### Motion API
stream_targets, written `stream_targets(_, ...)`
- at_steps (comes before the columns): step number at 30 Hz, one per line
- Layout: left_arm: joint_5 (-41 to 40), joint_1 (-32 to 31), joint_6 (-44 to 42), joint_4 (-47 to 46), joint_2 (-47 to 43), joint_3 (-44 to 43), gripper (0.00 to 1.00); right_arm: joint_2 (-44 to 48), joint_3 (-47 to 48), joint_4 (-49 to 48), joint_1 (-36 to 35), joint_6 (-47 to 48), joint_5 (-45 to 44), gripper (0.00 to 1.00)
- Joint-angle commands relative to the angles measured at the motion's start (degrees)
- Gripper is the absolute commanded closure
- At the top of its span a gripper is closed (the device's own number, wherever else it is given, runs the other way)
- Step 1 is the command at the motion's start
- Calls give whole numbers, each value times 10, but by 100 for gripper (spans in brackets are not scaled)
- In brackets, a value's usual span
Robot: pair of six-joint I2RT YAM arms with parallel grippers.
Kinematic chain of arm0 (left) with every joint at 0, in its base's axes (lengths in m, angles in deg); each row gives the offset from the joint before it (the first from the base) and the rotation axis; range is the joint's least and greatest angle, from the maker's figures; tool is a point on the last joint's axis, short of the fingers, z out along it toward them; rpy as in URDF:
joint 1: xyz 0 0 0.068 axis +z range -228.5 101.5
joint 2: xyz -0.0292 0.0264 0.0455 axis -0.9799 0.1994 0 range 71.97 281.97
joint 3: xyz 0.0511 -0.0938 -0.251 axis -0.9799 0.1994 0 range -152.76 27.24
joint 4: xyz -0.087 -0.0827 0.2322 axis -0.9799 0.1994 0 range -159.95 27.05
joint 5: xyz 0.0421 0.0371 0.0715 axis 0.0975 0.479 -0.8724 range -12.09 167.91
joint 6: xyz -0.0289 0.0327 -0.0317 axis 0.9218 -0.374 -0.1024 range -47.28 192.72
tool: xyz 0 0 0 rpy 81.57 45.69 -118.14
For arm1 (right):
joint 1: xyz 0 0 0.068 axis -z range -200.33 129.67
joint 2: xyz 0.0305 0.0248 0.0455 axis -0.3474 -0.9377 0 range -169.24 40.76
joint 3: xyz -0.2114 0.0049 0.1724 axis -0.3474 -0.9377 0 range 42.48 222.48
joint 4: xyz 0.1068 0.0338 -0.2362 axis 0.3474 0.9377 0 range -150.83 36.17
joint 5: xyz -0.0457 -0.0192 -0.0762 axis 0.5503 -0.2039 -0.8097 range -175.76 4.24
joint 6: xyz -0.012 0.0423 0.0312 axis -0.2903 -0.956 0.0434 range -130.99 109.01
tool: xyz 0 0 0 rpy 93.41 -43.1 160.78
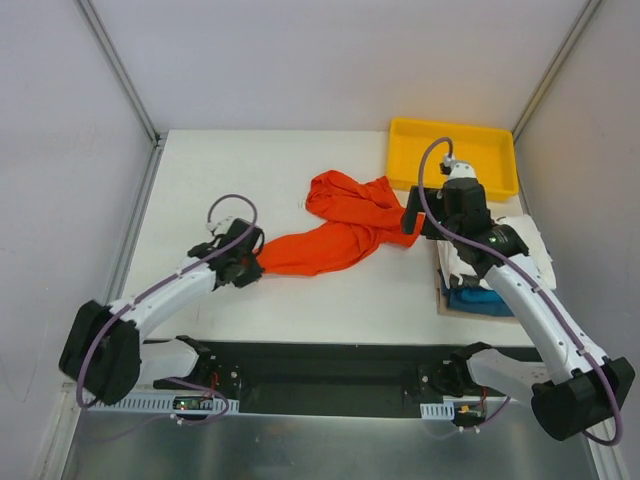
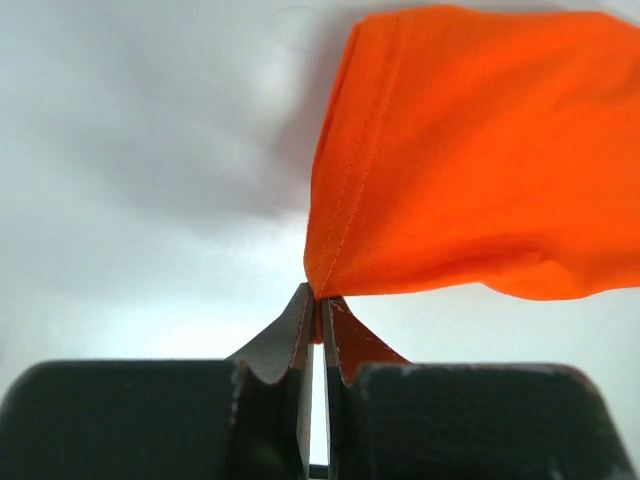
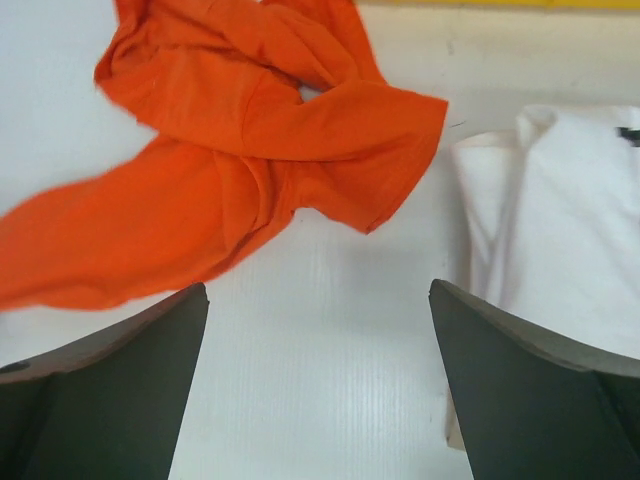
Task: Fold and stack the t-shirts
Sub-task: Flatten out the tshirt
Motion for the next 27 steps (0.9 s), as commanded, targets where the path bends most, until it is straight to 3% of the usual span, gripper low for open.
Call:
stream_targets(1,-70,64,-19,64,-99,25,100,-31,-7,18,-51,5,41,3)
stream_targets(3,-68,94,-24,64,-114,24,100,-45,-16,22,-78,-18,33,3)
stream_targets(8,-67,97,-36,64,-121,9,100,-113,-54,-1,-112,-56,43,1)
stream_targets(12,-56,98,-42,64,-116,3,100,-159,-56,-15,-116,-110,5,5)
stream_targets(16,-56,98,-43,64,-115,3,100,-217,-47,-62,-120,-67,15,14)
stream_targets(18,-57,98,-44,64,-116,2,100,-250,-24,-58,-122,-46,-22,22)
stream_targets(21,-61,98,-47,64,-122,4,100,-309,-5,-43,-122,-24,-79,25)
stream_targets(27,-62,100,-53,64,-129,3,100,-389,34,-62,-121,8,-70,32)
